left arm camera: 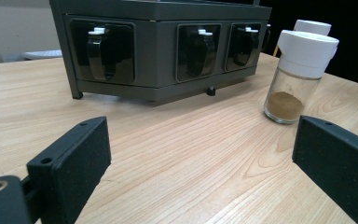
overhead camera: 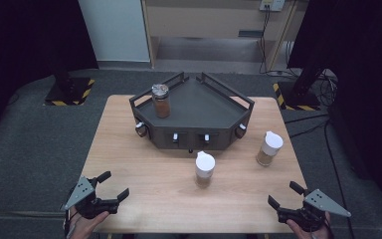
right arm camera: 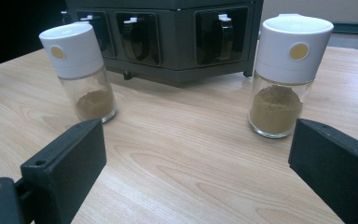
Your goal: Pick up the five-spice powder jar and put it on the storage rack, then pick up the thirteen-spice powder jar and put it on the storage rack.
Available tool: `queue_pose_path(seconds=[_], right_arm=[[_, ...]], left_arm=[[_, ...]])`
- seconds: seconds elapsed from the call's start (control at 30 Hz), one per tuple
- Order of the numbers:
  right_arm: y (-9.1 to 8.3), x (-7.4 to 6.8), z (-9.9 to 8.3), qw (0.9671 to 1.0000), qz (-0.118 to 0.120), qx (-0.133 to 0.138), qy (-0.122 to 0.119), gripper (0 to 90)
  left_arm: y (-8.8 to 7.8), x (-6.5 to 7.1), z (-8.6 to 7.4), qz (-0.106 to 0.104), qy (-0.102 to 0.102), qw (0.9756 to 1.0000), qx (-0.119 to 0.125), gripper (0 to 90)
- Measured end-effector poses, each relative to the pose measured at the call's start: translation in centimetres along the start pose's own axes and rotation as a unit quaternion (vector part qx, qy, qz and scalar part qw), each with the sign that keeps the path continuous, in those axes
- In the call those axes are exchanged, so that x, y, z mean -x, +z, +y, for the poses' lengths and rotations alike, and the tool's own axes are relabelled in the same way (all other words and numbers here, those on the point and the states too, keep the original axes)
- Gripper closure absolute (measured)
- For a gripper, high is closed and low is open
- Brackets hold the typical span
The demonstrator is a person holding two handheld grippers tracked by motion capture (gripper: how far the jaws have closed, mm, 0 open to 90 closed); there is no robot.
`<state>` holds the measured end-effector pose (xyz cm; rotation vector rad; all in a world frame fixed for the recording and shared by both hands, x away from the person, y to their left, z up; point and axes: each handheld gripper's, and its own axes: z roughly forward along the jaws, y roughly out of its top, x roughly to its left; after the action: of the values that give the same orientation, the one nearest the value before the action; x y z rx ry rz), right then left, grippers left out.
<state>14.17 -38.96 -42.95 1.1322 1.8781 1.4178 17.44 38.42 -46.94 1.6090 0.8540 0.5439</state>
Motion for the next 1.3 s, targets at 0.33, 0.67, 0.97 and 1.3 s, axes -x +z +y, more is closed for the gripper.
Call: queue_pose_path(seconds=[0.33, 0.67, 0.97, 1.3], right_arm=[[-0.08, 0.02, 0.01, 1.0, 0.003, 0.001, 0.001, 4.0], [-0.08, 0.09, -0.01, 1.0, 0.004, 0.001, 0.001, 4.1], [-0.14, 0.06, -0.1, 1.0, 0.003, 0.007, 0.0, 3.8], [-0.02, 0.21, -0.06, 0.9999, 0.01, 0.006, 0.0, 3.0]], left_arm=[[0.18, -0.37, -0.18, -0.017, 0.008, 0.9998, 0.0, 3.0], [0.25, -0.52, -0.21, -0.022, 0.006, 0.9997, -0.002, 3.4], [0.47, -0.57, -0.04, -0.034, 0.013, 0.9993, -0.008, 4.1], [0.42, -0.49, 0.04, -0.031, 0.013, 0.9994, -0.011, 3.7]])
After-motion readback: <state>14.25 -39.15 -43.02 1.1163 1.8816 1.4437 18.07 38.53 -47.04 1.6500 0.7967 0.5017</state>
